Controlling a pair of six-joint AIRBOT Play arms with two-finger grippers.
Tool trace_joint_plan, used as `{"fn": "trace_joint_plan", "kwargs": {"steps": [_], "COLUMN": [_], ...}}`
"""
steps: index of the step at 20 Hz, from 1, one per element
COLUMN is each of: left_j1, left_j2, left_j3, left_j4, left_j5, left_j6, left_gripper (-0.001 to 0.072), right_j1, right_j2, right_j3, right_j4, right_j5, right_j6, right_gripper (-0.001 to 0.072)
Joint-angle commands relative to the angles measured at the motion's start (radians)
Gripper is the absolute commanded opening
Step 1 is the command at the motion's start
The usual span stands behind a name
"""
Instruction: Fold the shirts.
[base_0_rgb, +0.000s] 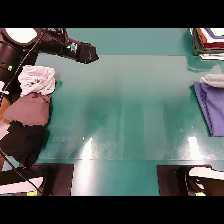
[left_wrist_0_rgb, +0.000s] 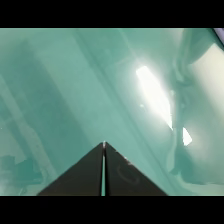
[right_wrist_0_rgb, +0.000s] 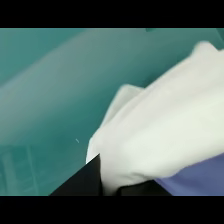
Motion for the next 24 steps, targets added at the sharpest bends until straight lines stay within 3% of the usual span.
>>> {"fn": "trace_joint_plan", "kwargs": {"steps": [1, 3, 5, 6, 8, 11, 14, 16, 19, 20, 23, 24], "left_j1": [0.000, 0.000, 0.000, 0.000, 0.000, 0.000, 0.000, 0.000, 0.000, 0.000, 0.000, 0.000], "left_j2": [0.000, 0.000, 0.000, 0.000, 0.000, 0.000, 0.000, 0.000, 0.000, 0.000, 0.000, 0.000], "left_j3": [0.000, 0.000, 0.000, 0.000, 0.000, 0.000, 0.000, 0.000, 0.000, 0.000, 0.000, 0.000], "left_j4": [0.002, 0.002, 0.002, 0.002, 0.002, 0.002, 0.002, 0.001, 0.001, 0.001, 0.001, 0.001], "left_j5": [-0.008, -0.008, -0.008, -0.010, -0.014, -0.017, -0.015, -0.021, -0.019, -0.019, -0.019, -0.019], "left_j6": [0.001, 0.002, 0.026, 0.027, 0.027, 0.027, 0.026, 0.026, 0.026, 0.026, 0.026, 0.026], "left_gripper": [0.0028, 0.0028, 0.0028, 0.0028, 0.0028, 0.0028, 0.0028, 0.0028, 0.0028, 0.0028, 0.0028, 0.0028], "right_j1": [-0.069, -0.121, -0.176, -0.206, -0.262, -0.286, -0.208, -0.074, 0.213, 0.308, 0.570, 0.645], "right_j2": [0.104, 0.169, 0.226, 0.250, 0.286, 0.328, 0.365, 0.389, 0.414, 0.415, 0.414, 0.415], "right_j3": [-0.179, -0.296, -0.404, -0.455, -0.522, -0.542, -0.542, -0.542, -0.542, -0.541, -0.539, -0.539], "right_j4": [-0.164, -0.266, -0.311, -0.315, -0.314, -0.294, -0.097, 0.013, 0.047, 0.047, 0.042, 0.024], "right_j5": [0.097, 0.112, 0.104, 0.096, 0.091, 0.079, 0.043, 0.027, -0.006, -0.023, -0.065, -0.088], "right_j6": [-0.011, -0.010, -0.010, -0.011, -0.011, -0.010, -0.011, -0.011, -0.011, -0.011, -0.012, -0.012], "right_gripper": [0.0018, 0.0034, 0.0413, 0.0528, 0.0537, 0.0536, 0.0533, 0.0531, 0.0520, 0.0444, 0.0042, 0.0018]}}
